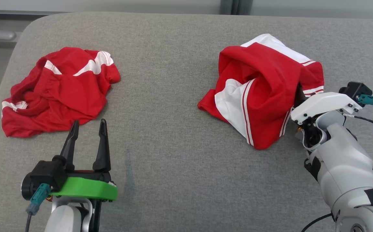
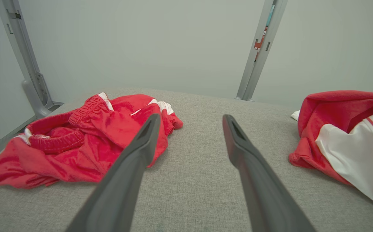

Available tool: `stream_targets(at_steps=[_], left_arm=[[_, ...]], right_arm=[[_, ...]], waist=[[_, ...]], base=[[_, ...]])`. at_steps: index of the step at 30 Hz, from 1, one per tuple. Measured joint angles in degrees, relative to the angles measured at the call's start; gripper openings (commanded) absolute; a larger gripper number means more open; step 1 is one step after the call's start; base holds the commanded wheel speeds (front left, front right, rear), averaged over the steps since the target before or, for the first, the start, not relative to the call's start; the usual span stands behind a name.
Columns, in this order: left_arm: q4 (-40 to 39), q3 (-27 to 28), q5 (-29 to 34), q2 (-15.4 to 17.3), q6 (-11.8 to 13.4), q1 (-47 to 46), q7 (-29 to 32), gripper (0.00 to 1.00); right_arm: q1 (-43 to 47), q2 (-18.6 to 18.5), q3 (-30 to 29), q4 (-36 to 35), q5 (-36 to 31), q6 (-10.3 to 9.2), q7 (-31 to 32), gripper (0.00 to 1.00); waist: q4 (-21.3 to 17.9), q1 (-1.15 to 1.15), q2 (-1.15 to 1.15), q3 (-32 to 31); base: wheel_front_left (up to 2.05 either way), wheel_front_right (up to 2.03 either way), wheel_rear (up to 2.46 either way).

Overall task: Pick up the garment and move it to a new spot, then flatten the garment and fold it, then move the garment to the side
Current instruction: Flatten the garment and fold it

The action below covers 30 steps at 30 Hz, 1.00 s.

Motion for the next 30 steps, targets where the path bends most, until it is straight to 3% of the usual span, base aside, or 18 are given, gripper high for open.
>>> stream_targets(at_steps=[9,10,11,12,19,28,29,30], left_arm=[[0.16,-0.27,-0.20,-0.04,0.00,-0.49,0.00,1.00],[0.19,-0.27,-0.22,-0.04,0.00,-0.53,0.00,1.00],[0.20,-0.26,-0.27,-0.05,0.00,-0.56,0.00,1.00],[0.21,-0.25,-0.27,-0.05,0.00,-0.60,0.00,1.00],[0.54,0.02,-0.44,-0.11,0.00,-0.80,0.00,1.00],[0.68,0.21,-0.44,-0.22,0.00,-0.35,0.00,1.00],[0.75,0.19,-0.44,-0.23,0.00,-0.25,0.00,1.00],[0.78,0.15,-0.44,-0.24,0.00,-0.10,0.00,1.00]], right_arm=[[-0.79,0.23,0.16,2.10,-2.13,0.00,1.26,1.00],[-1.24,0.25,0.09,2.25,-2.58,0.00,0.79,0.92],[-1.74,0.26,0.23,2.34,-3.28,0.00,0.41,0.41],[-2.16,0.12,0.43,2.45,-4.52,0.00,-0.48,0.00],[-4.86,-1.36,0.62,1.74,-10.05,0.00,-4.63,0.00],[-4.38,-1.02,3.11,1.02,-18.11,0.00,-4.30,0.00],[-3.93,-0.93,3.83,1.01,-18.86,0.00,-3.91,1.00],[-3.32,-0.70,4.61,0.99,-19.40,0.00,-3.75,1.00]], waist=[[0.92,0.00,0.00,1.16],[1.00,0.00,0.00,1.24],[1.07,0.00,0.00,1.31],[1.11,0.00,0.00,1.36],[1.00,0.00,0.00,0.64],[-0.05,0.00,0.00,-1.86],[-0.10,0.00,0.00,-2.06],[-0.15,0.00,0.00,-2.29]], base=[[0.00,0.00,0.00],[0.00,0.00,0.00],[0.00,0.00,0.00],[0.00,0.00,0.00],[0.00,0.00,0.00],[0.00,0.00,0.00],[0.00,0.00,0.00],[0.00,0.00,0.00]])
